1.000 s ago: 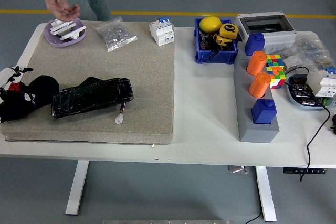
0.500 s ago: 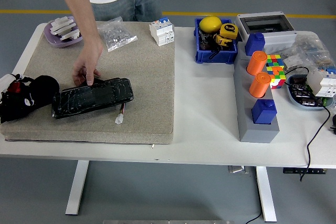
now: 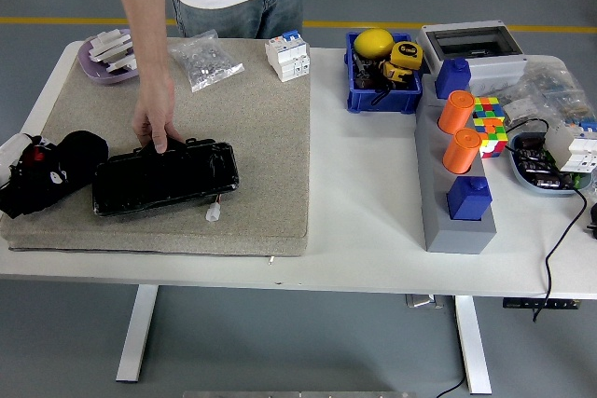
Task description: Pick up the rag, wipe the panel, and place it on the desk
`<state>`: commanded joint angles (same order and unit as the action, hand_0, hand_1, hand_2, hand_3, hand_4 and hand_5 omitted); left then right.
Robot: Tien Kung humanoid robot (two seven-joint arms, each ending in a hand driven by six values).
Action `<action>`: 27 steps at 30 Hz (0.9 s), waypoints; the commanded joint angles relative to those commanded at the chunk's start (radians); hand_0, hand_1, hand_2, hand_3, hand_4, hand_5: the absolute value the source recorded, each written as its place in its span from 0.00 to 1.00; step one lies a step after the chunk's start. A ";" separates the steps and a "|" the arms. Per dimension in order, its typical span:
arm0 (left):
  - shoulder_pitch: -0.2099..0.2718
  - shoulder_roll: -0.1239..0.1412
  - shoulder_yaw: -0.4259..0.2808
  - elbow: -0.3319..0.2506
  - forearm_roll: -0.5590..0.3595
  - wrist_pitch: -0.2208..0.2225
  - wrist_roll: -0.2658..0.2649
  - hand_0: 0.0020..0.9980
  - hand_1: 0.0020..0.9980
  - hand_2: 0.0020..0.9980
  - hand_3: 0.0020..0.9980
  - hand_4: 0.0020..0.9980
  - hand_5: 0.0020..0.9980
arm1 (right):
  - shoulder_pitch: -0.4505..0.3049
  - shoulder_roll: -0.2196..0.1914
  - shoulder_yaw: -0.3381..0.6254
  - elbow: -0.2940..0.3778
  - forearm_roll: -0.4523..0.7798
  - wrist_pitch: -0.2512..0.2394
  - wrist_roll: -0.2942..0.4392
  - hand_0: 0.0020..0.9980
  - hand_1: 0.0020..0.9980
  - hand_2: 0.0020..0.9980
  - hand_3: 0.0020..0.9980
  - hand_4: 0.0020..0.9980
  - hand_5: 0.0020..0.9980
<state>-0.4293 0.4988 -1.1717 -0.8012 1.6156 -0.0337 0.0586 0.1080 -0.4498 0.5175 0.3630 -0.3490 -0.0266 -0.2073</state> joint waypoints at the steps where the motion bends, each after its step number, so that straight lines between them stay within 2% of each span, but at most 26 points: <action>1: 0.000 -0.001 0.002 0.003 0.001 0.007 -0.002 0.32 0.31 0.53 0.55 0.28 0.00 | 0.000 0.000 0.001 0.000 0.000 0.000 0.000 0.76 0.62 0.63 0.62 1.00 0.63; 4: 0.003 -0.003 0.006 0.009 0.005 0.024 -0.009 0.32 0.31 0.53 0.55 0.28 0.00 | -0.001 -0.002 0.001 0.000 0.000 0.000 0.000 0.76 0.62 0.63 0.62 1.00 0.63; 5: 0.004 -0.003 0.005 0.011 0.005 0.034 -0.014 0.26 0.20 0.49 0.51 0.10 0.00 | -0.001 -0.002 0.002 0.000 0.000 0.000 0.000 0.76 0.62 0.63 0.62 1.00 0.63; 10: 0.023 -0.011 -0.036 -0.002 0.022 0.073 -0.028 0.26 0.20 0.49 0.51 0.10 0.00 | -0.002 0.000 0.000 0.000 0.000 0.000 0.000 0.76 0.62 0.63 0.62 1.00 0.63; 11: 0.034 -0.015 -0.059 -0.017 0.033 0.076 -0.025 0.23 0.14 0.48 0.50 0.07 0.00 | -0.002 0.000 0.000 0.001 0.000 0.001 0.000 0.76 0.62 0.63 0.62 1.00 0.63; 13: 0.057 -0.021 -0.109 -0.051 0.053 0.077 -0.015 0.23 0.14 0.48 0.50 0.07 0.00 | -0.002 0.000 -0.001 0.001 0.000 0.001 0.000 0.76 0.62 0.63 0.62 1.00 0.63; 17: 0.137 -0.033 -0.220 -0.183 0.080 0.075 0.040 0.22 0.13 0.48 0.50 0.08 0.00 | -0.005 -0.001 0.002 0.000 -0.002 0.002 0.000 0.76 0.62 0.63 0.62 1.00 0.63; 19: 0.186 -0.037 -0.260 -0.271 0.096 0.071 0.081 0.22 0.13 0.48 0.50 0.08 0.00 | -0.008 -0.002 0.006 -0.001 -0.002 0.003 0.000 0.76 0.62 0.63 0.62 1.00 0.63; 24: 0.282 -0.040 -0.301 -0.465 0.144 0.058 0.166 0.22 0.12 0.49 0.51 0.10 0.00 | -0.011 -0.003 0.007 -0.003 -0.001 0.004 0.001 0.76 0.62 0.63 0.62 1.00 0.63; 27: 0.328 -0.041 -0.311 -0.551 0.166 0.057 0.196 0.22 0.12 0.49 0.51 0.10 0.00 | -0.011 -0.005 0.013 -0.003 -0.005 0.004 0.002 0.76 0.62 0.63 0.62 1.00 0.63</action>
<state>-0.1012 0.4580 -1.4825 -1.3522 1.7817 0.0229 0.2547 0.0966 -0.4545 0.5301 0.3601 -0.3537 -0.0228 -0.2053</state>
